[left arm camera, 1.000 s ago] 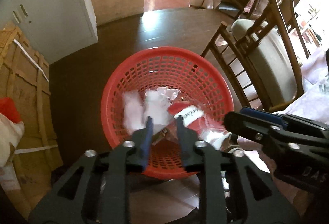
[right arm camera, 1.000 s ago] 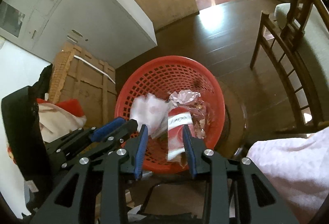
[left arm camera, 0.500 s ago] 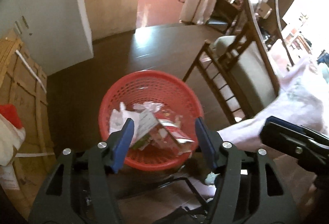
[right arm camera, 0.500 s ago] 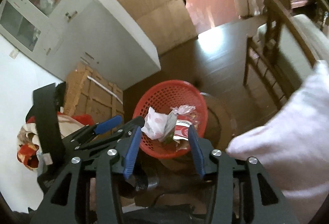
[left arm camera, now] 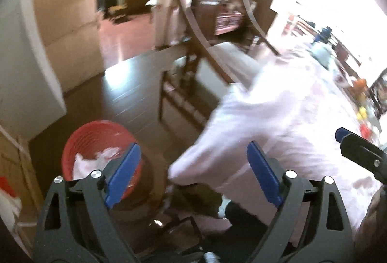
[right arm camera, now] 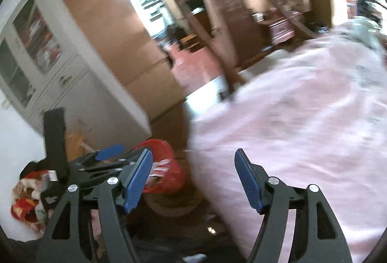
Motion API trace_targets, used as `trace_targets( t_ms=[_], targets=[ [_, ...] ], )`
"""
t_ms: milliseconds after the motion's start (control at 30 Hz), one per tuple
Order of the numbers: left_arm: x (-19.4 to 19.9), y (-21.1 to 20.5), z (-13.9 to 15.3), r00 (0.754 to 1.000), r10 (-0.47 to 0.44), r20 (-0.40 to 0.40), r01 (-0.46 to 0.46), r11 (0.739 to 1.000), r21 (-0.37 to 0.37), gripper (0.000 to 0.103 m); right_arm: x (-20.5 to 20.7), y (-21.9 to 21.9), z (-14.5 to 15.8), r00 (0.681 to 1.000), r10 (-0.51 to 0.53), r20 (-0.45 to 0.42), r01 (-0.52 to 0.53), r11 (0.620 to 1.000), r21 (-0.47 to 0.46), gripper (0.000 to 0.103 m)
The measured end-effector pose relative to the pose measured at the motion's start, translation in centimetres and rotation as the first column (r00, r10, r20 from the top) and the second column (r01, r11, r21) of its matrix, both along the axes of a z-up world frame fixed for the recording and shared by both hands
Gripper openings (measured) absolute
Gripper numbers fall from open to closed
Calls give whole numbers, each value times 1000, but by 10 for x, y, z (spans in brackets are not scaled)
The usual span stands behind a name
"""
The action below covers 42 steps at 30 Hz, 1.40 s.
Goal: Collect trash
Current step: 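Swing both tools back over the table toward the remaining trash, then grasp the clear plastic lid with the right tool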
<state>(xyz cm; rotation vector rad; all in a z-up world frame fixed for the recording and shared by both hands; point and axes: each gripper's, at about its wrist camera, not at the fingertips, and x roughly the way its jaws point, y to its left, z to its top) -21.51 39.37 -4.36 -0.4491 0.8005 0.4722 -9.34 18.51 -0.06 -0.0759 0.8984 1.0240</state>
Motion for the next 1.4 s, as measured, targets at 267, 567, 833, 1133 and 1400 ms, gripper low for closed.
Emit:
trace_targets(
  t_ms=[267, 567, 833, 1133, 1400],
  targets=[
    [66, -95, 17, 970, -245, -2, 245, 968, 58, 92, 57, -136, 18, 955, -289, 74, 289, 957, 16, 74],
    [143, -194, 16, 902, -431, -7, 431, 900, 67, 92, 107, -271, 4, 829, -552, 85, 555, 832, -12, 75],
    [195, -265, 26, 832, -555, 6, 553, 828, 93, 92, 139, -355, -11, 709, -695, 123, 704, 707, -62, 75],
    [256, -334, 59, 754, -655, 54, 639, 749, 173, 92, 172, -387, -18, 627, -759, 172, 778, 622, -91, 75],
    [291, -367, 45, 718, -694, 54, 686, 718, 116, 92, 232, -389, -48, 602, -777, 184, 797, 568, -207, 76]
  ],
)
